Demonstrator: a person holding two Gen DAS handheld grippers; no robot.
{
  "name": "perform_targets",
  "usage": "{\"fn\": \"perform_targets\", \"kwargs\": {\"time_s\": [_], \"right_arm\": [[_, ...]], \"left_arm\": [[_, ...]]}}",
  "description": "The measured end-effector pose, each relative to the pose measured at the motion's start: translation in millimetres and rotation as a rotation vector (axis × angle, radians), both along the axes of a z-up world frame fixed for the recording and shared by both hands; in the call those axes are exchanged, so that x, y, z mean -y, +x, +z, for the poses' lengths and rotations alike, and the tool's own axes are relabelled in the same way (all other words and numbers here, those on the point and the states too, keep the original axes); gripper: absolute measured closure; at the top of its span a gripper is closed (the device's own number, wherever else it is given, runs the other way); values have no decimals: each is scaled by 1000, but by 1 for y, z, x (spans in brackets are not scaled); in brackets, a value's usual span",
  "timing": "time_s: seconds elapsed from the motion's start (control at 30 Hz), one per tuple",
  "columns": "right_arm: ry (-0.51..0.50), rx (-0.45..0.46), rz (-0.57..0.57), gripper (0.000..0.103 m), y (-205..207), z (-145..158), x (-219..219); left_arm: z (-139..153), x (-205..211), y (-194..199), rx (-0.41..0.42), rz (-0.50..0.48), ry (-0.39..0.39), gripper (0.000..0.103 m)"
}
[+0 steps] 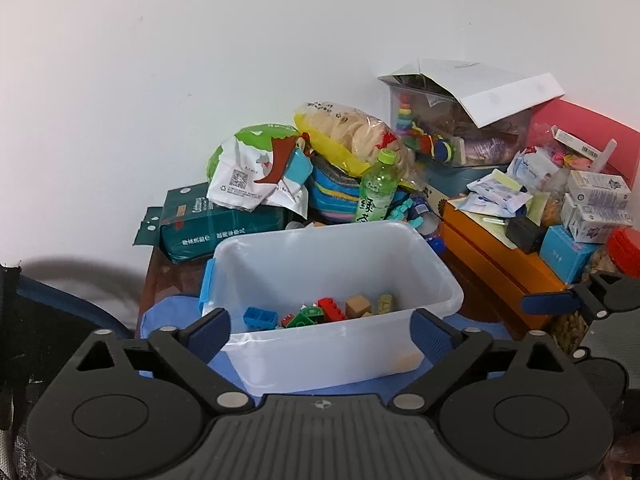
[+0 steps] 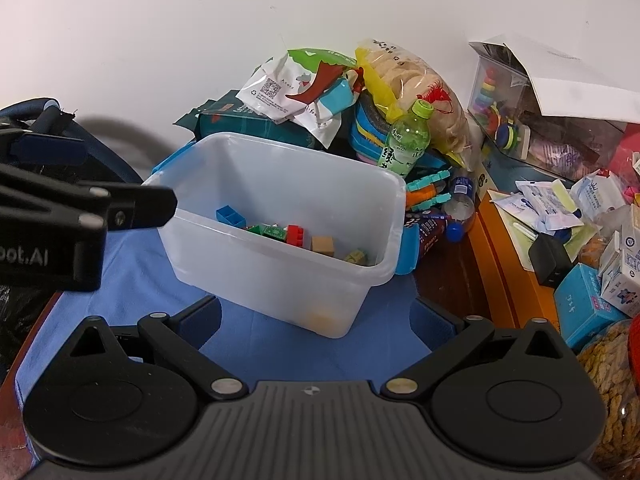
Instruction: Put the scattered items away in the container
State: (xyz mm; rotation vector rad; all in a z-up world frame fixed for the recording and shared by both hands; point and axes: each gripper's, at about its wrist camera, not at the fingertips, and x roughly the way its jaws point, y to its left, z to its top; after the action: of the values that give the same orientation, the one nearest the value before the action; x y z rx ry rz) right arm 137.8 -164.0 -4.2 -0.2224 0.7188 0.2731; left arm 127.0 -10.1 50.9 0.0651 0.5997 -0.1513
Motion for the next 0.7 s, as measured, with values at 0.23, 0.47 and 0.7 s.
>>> {"fn": "perform_targets", "kwargs": {"time_s": [0.23,0.47,0.7], "right_arm": [[-2,0,7,0,1,-2,-2],[-2,-4,4,0,1,-4,-1],[2,-6,-11,0,1,-5,1]], "left_arm": [[-2,-1,2,-8,25,15,3],[3,2,-2,23,24,17,4],[2,3,-1,9,31,29,4]]}}
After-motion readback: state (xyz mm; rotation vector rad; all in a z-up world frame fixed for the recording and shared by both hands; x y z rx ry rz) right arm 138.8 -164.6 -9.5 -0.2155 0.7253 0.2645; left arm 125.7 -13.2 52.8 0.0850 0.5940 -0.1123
